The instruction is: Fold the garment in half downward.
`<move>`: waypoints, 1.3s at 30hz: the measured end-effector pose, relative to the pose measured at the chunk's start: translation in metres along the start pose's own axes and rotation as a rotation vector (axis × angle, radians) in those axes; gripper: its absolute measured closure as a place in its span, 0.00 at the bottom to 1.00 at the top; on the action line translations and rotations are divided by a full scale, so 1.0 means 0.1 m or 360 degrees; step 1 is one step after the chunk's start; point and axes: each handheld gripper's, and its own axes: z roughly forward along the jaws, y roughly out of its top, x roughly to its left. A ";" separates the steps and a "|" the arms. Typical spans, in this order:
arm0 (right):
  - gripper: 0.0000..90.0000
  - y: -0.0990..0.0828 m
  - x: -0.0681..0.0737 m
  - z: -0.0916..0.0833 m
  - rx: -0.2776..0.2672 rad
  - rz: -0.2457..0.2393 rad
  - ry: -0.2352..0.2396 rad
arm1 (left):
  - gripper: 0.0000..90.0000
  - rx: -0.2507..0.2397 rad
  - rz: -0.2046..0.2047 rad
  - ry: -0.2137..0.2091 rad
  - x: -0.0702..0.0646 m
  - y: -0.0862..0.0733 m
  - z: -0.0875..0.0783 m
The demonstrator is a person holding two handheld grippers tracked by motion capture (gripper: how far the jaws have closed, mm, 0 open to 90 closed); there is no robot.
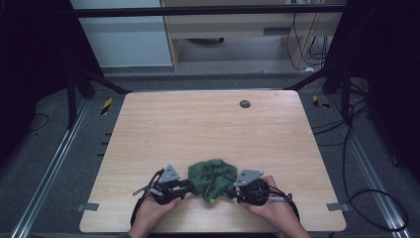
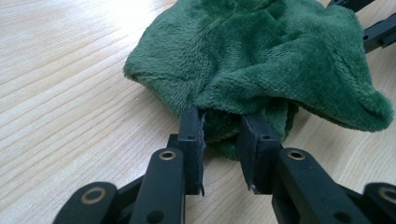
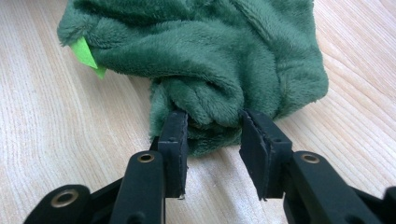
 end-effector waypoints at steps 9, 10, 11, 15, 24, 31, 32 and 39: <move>0.65 -0.02 -0.04 -0.01 -0.0003 0.0033 -0.0018 | 0.79 0.0001 0.0007 -0.0013 -0.05 0.01 0.01; 0.65 -0.02 -0.05 -0.01 -0.0003 0.0036 -0.0023 | 0.79 0.0000 0.0010 -0.0015 -0.06 0.01 0.01; 0.65 -0.02 -0.05 -0.02 -0.0002 0.0040 -0.0023 | 0.79 0.0000 0.0013 -0.0016 -0.07 0.01 0.01; 0.63 -0.03 -0.06 -0.03 -0.0001 0.0050 -0.0021 | 0.79 -0.0013 0.0014 -0.0019 -0.08 0.01 -0.01; 0.57 -0.03 -0.06 -0.05 0.0014 0.0060 -0.0020 | 0.75 -0.0012 0.0014 -0.0012 -0.08 0.00 -0.05; 0.47 -0.05 -0.06 -0.08 0.0031 0.0084 -0.0038 | 0.68 -0.0007 0.0011 0.0006 -0.07 0.00 -0.09; 0.47 -0.05 -0.07 -0.08 0.0033 0.0087 -0.0037 | 0.66 -0.0006 0.0011 0.0014 -0.07 0.00 -0.09; 0.42 -0.08 -0.10 -0.13 0.0023 0.0126 -0.0056 | 0.53 0.0011 0.0004 0.0049 -0.08 -0.01 -0.12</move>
